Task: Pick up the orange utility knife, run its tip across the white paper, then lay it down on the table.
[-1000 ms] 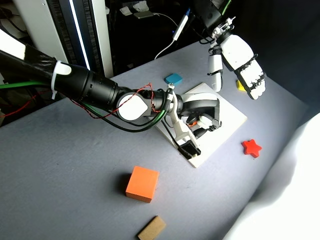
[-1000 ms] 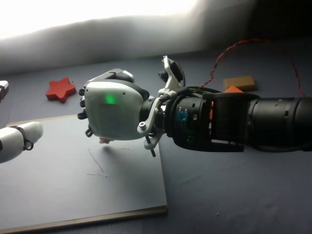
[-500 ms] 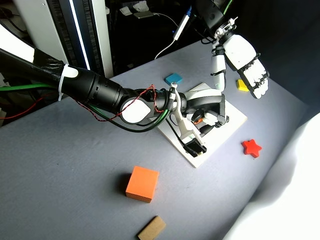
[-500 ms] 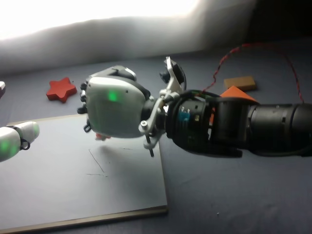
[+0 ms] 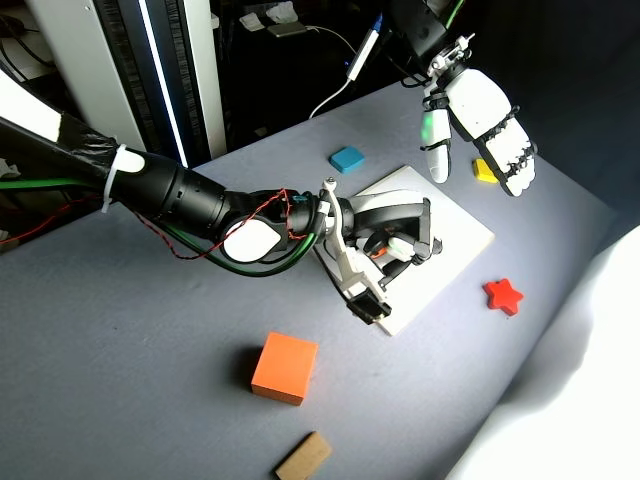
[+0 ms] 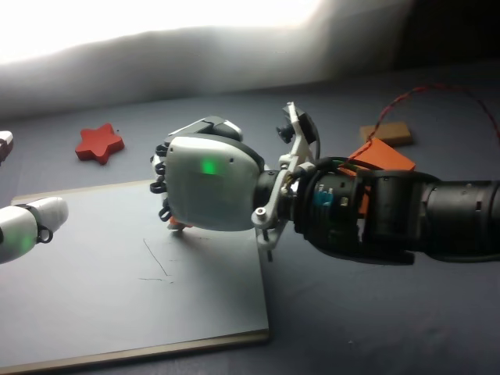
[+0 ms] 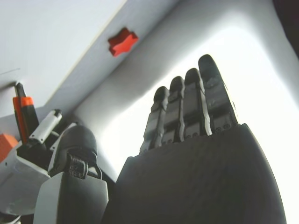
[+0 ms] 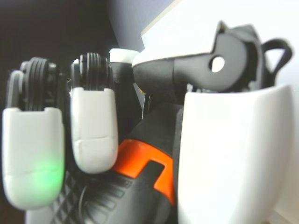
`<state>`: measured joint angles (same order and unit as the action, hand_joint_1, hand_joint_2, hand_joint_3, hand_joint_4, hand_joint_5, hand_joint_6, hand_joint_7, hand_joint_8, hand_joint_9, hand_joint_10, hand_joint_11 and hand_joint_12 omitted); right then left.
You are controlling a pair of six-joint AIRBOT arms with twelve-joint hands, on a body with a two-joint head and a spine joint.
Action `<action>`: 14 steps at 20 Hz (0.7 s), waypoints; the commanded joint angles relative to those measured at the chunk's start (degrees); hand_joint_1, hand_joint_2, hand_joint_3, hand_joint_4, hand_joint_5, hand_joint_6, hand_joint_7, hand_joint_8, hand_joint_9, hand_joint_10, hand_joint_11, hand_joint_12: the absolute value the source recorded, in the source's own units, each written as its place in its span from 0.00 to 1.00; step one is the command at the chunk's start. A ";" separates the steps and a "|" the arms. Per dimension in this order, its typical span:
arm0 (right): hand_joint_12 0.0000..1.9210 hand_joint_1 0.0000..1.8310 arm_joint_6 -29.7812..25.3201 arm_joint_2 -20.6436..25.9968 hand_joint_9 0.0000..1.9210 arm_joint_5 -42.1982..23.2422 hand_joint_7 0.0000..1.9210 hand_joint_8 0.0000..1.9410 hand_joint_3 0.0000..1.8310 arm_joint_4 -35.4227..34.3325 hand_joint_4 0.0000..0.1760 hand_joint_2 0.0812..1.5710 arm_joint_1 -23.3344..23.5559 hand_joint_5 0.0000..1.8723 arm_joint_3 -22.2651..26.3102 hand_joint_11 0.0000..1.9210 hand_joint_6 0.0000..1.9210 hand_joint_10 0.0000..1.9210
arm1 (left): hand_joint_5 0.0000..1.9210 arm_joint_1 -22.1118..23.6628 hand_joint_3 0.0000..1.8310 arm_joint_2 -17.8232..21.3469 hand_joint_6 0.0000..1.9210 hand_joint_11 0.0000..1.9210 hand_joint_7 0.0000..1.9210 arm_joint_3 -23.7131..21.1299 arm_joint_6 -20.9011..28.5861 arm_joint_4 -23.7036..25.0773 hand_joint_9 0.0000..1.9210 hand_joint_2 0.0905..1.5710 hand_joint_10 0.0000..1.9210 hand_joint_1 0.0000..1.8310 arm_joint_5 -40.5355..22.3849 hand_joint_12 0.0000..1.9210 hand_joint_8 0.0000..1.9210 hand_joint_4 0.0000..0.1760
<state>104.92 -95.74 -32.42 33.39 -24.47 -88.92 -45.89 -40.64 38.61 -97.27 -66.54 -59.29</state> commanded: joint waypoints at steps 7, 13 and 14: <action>1.00 0.84 1.10 5.03 1.00 -4.77 1.00 1.00 0.43 -0.48 1.00 0.64 -0.61 0.92 4.13 1.00 1.00 1.00 | 0.01 0.53 0.00 0.19 0.00 0.00 0.03 0.21 0.12 2.62 0.03 0.81 0.00 0.00 -6.16 0.17 0.00 0.00; 1.00 0.85 -0.18 8.91 1.00 -1.92 0.99 1.00 0.43 -7.27 1.00 0.62 1.42 0.90 9.31 1.00 1.00 1.00 | 0.01 0.48 0.00 0.19 0.00 0.00 0.03 0.04 0.08 2.62 0.03 0.80 0.00 0.00 -6.16 0.15 0.00 0.00; 1.00 0.84 -1.00 10.29 1.00 -0.55 0.99 1.00 0.44 -8.96 1.00 0.63 1.89 0.91 11.10 1.00 1.00 1.00 | 0.02 0.47 0.00 0.19 0.00 0.00 0.04 0.02 0.04 2.62 0.04 0.80 0.00 0.00 -6.15 0.16 0.00 0.00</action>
<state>103.00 -84.95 -27.24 23.94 -23.05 -76.95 -45.89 -40.62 38.50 -97.32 -66.50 -59.68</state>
